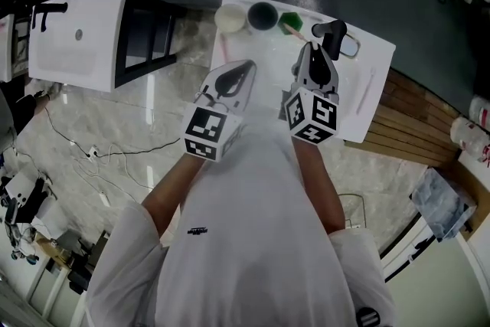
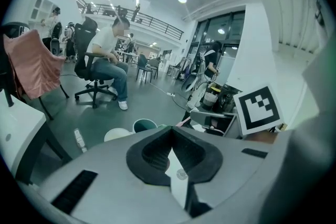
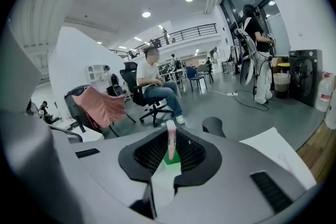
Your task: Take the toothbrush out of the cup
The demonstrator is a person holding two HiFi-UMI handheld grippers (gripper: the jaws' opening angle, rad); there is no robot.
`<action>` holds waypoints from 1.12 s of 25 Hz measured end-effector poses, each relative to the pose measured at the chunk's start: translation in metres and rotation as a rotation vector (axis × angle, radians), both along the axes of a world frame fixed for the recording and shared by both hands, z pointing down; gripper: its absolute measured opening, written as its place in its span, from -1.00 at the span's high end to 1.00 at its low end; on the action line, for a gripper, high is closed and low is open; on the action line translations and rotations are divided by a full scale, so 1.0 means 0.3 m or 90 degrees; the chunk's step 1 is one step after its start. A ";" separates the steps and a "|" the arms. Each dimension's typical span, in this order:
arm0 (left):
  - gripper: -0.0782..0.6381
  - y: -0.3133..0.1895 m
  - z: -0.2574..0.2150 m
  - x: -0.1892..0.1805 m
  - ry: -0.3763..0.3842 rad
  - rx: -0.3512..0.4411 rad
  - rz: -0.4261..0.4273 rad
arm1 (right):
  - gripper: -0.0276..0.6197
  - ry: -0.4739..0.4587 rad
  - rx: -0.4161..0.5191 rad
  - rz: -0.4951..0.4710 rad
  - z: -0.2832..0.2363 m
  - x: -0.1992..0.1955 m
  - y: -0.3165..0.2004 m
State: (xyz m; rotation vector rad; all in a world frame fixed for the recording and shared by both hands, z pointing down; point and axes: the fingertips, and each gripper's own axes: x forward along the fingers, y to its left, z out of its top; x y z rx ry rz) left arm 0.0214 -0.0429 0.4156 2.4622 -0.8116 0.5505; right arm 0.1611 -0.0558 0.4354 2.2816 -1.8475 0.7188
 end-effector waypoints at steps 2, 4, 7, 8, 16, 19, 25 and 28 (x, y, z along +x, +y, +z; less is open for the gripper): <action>0.77 0.008 -0.012 0.002 0.004 0.006 -0.005 | 0.79 0.014 0.012 -0.009 -0.034 0.006 0.011; 0.77 0.022 -0.020 0.002 0.006 0.012 -0.009 | 0.79 0.021 0.025 -0.020 -0.070 0.013 0.026; 0.77 0.032 -0.053 0.006 0.012 0.023 -0.019 | 0.79 0.007 0.045 -0.035 -0.133 0.025 0.054; 0.77 0.034 -0.065 0.007 0.014 0.028 -0.022 | 0.79 0.003 0.053 -0.037 -0.157 0.032 0.065; 0.77 0.087 -0.112 0.036 0.031 0.049 -0.025 | 0.80 0.019 0.111 -0.019 -0.321 0.135 0.181; 0.77 0.116 -0.132 0.061 0.034 0.055 -0.017 | 0.80 0.027 0.124 -0.007 -0.360 0.181 0.230; 0.77 0.154 -0.178 0.088 0.043 0.072 -0.013 | 0.80 0.070 0.142 0.008 -0.422 0.256 0.330; 0.77 0.155 -0.200 0.086 0.044 0.081 -0.018 | 0.79 0.094 0.143 0.009 -0.444 0.283 0.376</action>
